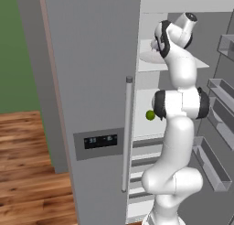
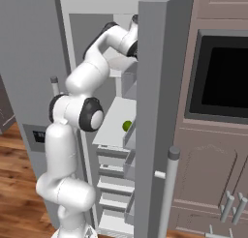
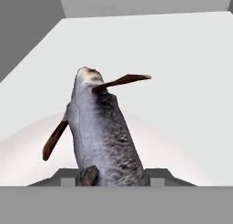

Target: Retrieve the fish from the fridge and place it on the cutting board.

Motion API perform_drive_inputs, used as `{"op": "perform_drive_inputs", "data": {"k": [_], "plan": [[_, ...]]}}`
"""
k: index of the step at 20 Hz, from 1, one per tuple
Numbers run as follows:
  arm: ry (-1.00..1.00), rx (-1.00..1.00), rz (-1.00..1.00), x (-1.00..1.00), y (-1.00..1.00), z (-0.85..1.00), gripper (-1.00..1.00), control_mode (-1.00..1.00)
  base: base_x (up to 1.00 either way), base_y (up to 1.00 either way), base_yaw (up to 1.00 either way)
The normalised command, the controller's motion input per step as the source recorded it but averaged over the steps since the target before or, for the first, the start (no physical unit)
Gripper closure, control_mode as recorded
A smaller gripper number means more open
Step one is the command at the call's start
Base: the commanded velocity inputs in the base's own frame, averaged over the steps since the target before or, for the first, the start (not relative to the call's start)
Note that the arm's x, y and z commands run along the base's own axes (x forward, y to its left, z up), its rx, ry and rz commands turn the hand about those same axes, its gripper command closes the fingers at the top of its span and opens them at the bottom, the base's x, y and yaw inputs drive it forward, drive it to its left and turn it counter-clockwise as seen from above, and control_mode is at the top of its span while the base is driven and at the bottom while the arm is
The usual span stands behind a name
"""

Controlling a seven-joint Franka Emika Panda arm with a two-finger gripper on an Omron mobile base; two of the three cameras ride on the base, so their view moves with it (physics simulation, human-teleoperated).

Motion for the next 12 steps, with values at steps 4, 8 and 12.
{"op": "perform_drive_inputs", "data": {"k": [4,8,12], "plan": [[-0.33,0.0,-0.17,0.0,0.01,0.0,1.0,-1.0,0.0,0.0,0.0],[-0.3,0.01,-0.15,-0.03,0.0,-0.01,1.0,-1.0,0.0,0.0,0.0],[-0.18,0.01,-0.08,-0.07,0.0,0.0,1.0,-1.0,0.0,0.0,0.0]]}}
